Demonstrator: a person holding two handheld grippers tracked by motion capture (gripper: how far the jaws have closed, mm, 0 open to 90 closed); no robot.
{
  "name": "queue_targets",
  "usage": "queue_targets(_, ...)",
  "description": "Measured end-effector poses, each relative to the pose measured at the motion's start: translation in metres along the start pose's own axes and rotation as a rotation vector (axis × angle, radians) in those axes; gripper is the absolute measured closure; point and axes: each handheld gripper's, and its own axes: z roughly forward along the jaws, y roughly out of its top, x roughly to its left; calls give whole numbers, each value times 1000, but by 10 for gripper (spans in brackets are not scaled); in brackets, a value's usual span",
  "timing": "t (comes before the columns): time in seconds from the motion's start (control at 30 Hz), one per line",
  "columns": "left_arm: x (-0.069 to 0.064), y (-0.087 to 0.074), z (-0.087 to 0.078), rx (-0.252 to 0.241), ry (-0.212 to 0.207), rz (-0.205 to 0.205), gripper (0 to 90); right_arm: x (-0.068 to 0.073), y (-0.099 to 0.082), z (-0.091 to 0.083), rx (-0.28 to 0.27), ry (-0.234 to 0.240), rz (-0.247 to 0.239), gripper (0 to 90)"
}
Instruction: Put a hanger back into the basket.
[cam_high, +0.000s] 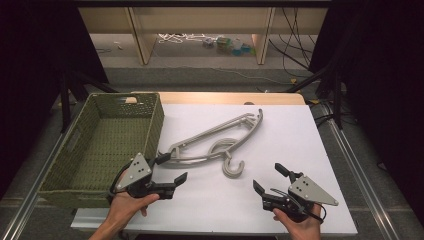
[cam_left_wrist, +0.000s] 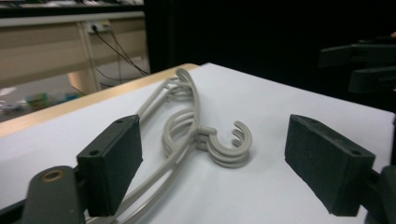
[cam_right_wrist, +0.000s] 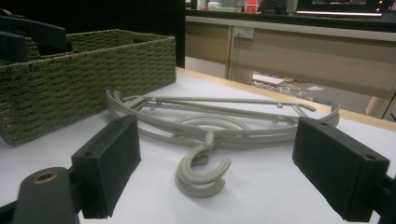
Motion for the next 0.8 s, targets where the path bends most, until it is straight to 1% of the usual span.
queue_targets(0.03,0,2,4,28,-7,7,184,0,1,-1,18,-5,-3,159)
queue_targets(0.07,0,4,8,58,-12,2,186,0,1,-2,18,-3,-3,159)
queue_targets(0.1,0,7,12,83,-13,7,186,0,0,1,-18,8,-2,159)
queue_targets(0.13,1,9,17,106,-12,13,187,0,1,-1,14,0,-6,159)
queue_targets(0.17,1,12,21,125,-14,20,188,1,0,-1,20,14,13,159)
queue_targets(0.2,1,16,25,139,-22,32,187,1,0,-1,17,13,9,159)
queue_targets(0.23,1,19,30,166,-25,42,190,1,0,-1,19,17,8,159)
queue_targets(0.27,0,22,34,187,-16,51,200,2,0,0,18,23,11,159)
queue_targets(0.33,-3,29,43,199,5,95,208,2,0,0,14,30,9,159)
queue_targets(0.37,-3,32,48,218,2,112,210,2,0,0,14,32,10,159)
queue_targets(0.47,-4,38,64,268,-30,104,201,1,0,-1,17,28,4,159)
queue_targets(0.5,-4,40,69,289,-38,111,201,1,0,-1,17,28,4,159)
queue_targets(0.53,-4,40,76,300,-48,113,200,1,0,-1,22,29,8,159)
queue_targets(0.57,-4,40,88,338,-67,119,195,1,0,-1,22,30,8,159)
queue_targets(0.6,-4,40,88,338,-67,119,195,1,0,-1,21,31,9,159)
queue_targets(0.67,-1,37,100,354,-80,129,208,2,0,0,26,40,7,159)
queue_targets(0.73,4,35,110,392,-86,110,206,2,0,0,32,49,7,159)
queue_targets(0.8,9,33,120,422,-81,115,205,3,0,1,32,53,7,159)
